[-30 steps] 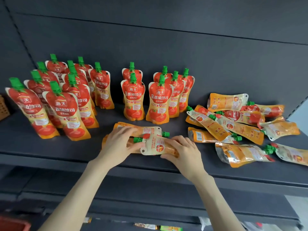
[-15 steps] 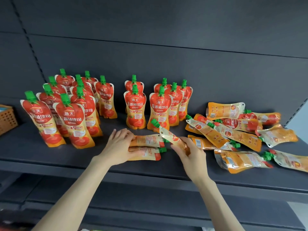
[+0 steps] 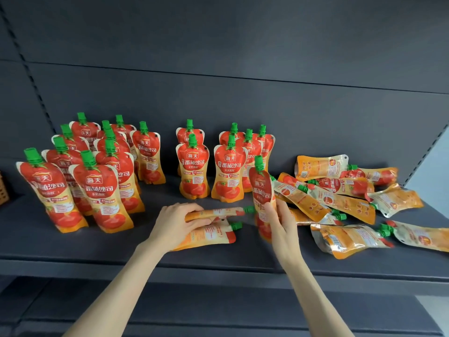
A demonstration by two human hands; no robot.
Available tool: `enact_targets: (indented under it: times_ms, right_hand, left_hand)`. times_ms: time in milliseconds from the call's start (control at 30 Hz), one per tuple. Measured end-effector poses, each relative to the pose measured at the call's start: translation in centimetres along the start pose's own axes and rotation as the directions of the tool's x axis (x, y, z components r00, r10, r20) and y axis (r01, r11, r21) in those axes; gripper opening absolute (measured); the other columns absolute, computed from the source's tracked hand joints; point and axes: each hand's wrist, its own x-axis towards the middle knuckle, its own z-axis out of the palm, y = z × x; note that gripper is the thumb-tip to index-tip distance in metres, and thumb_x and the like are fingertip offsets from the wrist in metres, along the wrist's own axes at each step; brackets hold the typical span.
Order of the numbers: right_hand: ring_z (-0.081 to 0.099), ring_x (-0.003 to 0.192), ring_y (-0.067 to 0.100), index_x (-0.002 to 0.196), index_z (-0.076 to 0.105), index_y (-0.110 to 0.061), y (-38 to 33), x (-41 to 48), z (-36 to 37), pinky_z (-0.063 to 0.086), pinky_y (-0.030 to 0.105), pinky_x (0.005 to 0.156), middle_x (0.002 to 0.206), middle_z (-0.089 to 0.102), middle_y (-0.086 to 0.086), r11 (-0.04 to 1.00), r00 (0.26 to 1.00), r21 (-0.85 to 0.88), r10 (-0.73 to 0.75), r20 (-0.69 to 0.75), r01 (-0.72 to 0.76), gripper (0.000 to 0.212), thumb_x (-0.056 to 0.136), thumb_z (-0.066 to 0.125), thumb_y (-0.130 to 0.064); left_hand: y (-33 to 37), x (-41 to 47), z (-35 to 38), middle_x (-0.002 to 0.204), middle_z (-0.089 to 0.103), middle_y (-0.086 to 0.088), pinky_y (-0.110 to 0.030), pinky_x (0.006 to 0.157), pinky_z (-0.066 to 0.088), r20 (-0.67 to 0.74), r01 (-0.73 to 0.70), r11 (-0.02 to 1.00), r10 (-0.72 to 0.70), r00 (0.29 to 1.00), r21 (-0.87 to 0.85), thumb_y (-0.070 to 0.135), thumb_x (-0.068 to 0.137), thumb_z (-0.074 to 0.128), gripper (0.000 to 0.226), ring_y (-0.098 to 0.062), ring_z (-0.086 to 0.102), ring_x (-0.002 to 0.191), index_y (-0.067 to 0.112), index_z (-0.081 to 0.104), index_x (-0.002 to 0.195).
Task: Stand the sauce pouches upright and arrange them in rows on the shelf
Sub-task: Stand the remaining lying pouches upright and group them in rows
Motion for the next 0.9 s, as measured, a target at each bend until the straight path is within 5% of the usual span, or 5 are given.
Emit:
enact_targets:
  times_ms: [133,400,600,733,900]
  right_hand:
    - [0.061,0.104,0.012,0.110,0.050,-0.028,0.1,0.9,0.2,0.053,0.031,0.085,0.107,0.063,-0.008,0.997,0.999,0.078,0.016,-0.034,-0.013,0.016,0.095,0.046,-0.030]
    - [0.062,0.095,0.024,0.107,0.055,-0.011,0.5,4.1,0.7,0.052,0.043,0.083,0.102,0.064,0.009,0.997,1.000,-0.072,-0.003,-0.001,0.003,0.018,0.098,0.043,-0.022]
    - [0.062,0.086,0.007,0.093,0.056,-0.011,0.0,5.6,2.3,0.052,0.018,0.073,0.092,0.063,-0.003,0.999,0.998,-0.027,0.025,0.057,-0.023,0.015,0.099,0.042,-0.014]
    - [0.063,0.093,0.000,0.104,0.054,-0.015,0.8,5.6,2.5,0.052,0.016,0.075,0.100,0.064,-0.006,0.998,0.993,0.027,0.058,0.103,-0.061,0.012,0.097,0.045,-0.018]
    - [0.060,0.094,-0.007,0.118,0.048,-0.015,1.2,5.4,2.6,0.050,0.009,0.071,0.106,0.063,-0.012,0.990,0.992,-0.143,0.018,0.129,0.001,0.040,0.083,0.068,-0.013]
  left_hand:
    - [-0.1,0.6,-0.7,0.103,0.068,-0.002,-0.040,0.082,0.050,-0.096,0.006,0.996,-0.014,0.995,-0.085,0.039,0.085,0.061,0.034,-0.020,0.063,0.094,0.024,0.064,0.116]
    - [0.6,2.7,-2.2,0.107,0.063,0.014,-0.023,0.083,0.052,0.002,0.039,0.866,-0.044,0.999,-0.498,0.032,0.091,0.052,0.024,-0.003,0.061,0.099,0.026,0.055,0.114]
    - [-0.1,3.5,-1.5,0.112,0.061,0.016,-0.014,0.083,0.046,0.057,0.108,0.725,-0.095,0.994,-0.680,0.023,0.093,0.050,0.023,-0.002,0.057,0.107,0.032,0.054,0.114]
    - [-1.1,3.2,-1.3,0.118,0.059,0.016,-0.020,0.093,0.044,0.100,0.143,0.715,-0.103,0.990,-0.685,0.022,0.092,0.054,0.036,-0.001,0.054,0.112,0.028,0.048,0.127]
    - [-1.4,3.8,-1.0,0.119,0.059,0.011,-0.032,0.095,0.046,0.110,0.149,0.865,-0.110,0.988,-0.479,0.026,0.077,0.073,0.054,-0.007,0.054,0.111,0.028,0.048,0.125]
